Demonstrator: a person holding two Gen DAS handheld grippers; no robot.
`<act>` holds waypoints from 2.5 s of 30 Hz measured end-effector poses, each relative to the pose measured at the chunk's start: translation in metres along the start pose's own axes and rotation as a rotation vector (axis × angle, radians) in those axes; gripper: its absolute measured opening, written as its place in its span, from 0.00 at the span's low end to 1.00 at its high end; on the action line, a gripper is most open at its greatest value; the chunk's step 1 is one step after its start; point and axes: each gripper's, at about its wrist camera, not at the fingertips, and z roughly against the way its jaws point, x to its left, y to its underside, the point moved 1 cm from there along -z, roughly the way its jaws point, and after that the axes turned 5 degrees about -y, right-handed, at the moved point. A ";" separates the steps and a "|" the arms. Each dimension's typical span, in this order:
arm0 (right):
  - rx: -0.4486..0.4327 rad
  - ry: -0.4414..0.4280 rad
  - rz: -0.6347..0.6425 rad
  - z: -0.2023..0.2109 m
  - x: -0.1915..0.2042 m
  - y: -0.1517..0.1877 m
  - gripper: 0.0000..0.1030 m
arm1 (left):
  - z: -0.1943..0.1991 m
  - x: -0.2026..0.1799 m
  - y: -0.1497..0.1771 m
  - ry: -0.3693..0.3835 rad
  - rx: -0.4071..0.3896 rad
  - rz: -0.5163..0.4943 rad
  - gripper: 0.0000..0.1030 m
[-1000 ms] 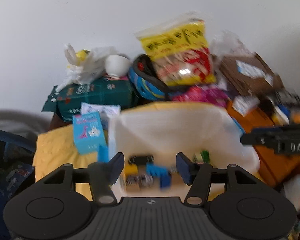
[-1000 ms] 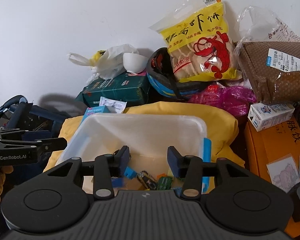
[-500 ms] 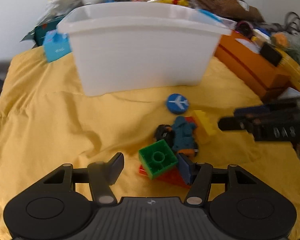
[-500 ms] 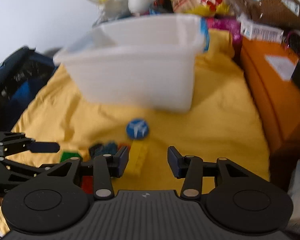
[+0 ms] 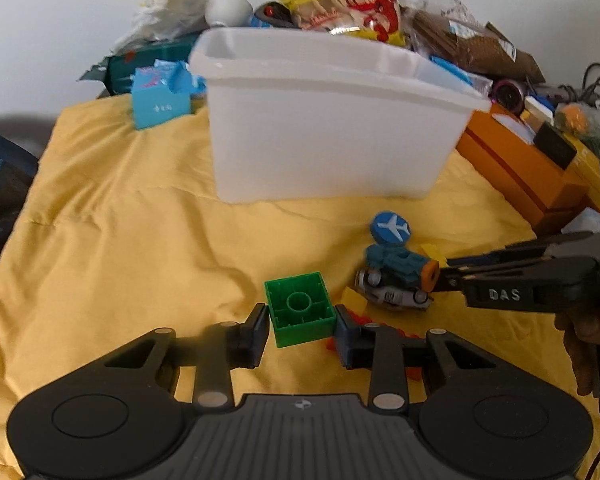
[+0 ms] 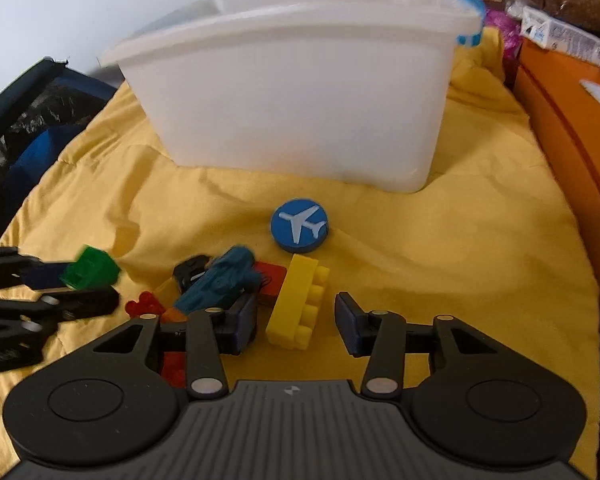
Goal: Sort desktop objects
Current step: 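Grasp the green Lego brick with the left tool while the right tool grasps the yellow brick, then carry the green and yellow bricks into the white bin and open both tools, then grasp the red Lego brick with the left tool while the right tool grasps the teal figure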
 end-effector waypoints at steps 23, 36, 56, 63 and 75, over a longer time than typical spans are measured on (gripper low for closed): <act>-0.343 -0.081 -0.048 0.124 -0.013 -0.101 0.24 | 0.047 0.015 -0.125 0.012 -0.176 0.020 0.37; -0.286 -0.084 -0.059 0.116 -0.022 -0.169 0.24 | 0.034 0.014 -0.209 0.014 -0.109 0.002 0.37; -0.161 -0.011 -0.063 0.072 -0.033 -0.195 0.47 | -0.002 0.016 -0.232 -0.073 -0.036 -0.016 0.63; -0.180 -0.047 0.006 0.080 -0.018 -0.156 0.48 | 0.017 0.020 -0.173 -0.050 -0.085 -0.044 0.63; 0.002 -0.073 0.114 0.014 0.017 -0.019 0.42 | 0.024 0.016 -0.018 -0.017 0.012 0.014 0.63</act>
